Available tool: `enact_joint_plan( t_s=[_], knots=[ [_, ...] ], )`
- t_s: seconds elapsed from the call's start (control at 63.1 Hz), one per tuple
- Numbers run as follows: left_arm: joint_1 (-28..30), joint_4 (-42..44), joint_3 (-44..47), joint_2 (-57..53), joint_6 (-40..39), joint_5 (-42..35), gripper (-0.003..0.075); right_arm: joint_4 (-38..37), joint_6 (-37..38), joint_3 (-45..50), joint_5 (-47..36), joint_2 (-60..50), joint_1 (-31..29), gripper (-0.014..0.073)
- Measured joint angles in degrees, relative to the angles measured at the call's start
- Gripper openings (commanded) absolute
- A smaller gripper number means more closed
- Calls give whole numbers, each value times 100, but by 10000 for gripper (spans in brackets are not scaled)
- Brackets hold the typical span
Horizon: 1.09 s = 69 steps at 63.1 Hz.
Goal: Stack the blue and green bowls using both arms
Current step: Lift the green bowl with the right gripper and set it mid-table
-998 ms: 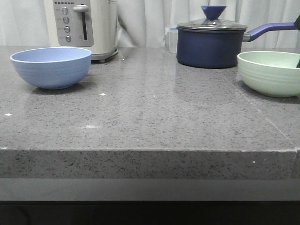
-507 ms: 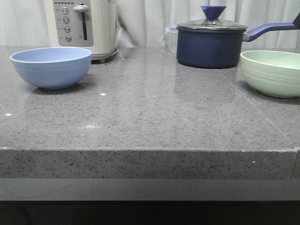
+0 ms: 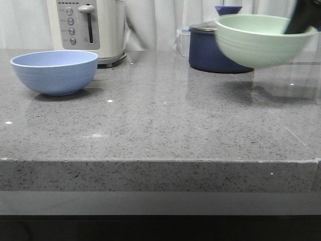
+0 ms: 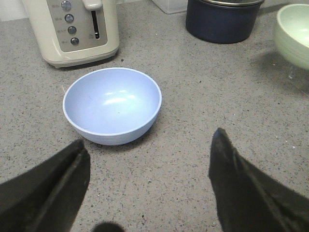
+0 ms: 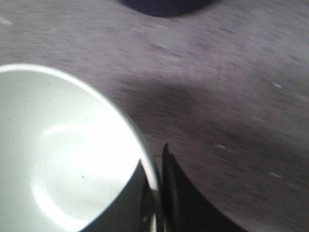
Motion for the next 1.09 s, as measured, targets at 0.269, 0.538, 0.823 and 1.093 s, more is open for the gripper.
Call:
enact_joint_plan(
  t_s=[0.269, 0.538, 0.823, 1.093],
  knots=[
    [0, 0, 0, 0, 0, 0, 512, -824, 932, -763, 47, 702, 1372, -54],
    [0, 0, 0, 0, 0, 0, 512, -987, 1221, -1181, 25, 1384, 1778, -52],
    [0, 0, 0, 0, 0, 0, 512, -1008, 1254, -1229, 0, 1491, 1778, 122],
    [0, 0, 0, 0, 0, 0, 512, -1008, 1267, -1229, -73, 1491, 1778, 348]
  ],
)
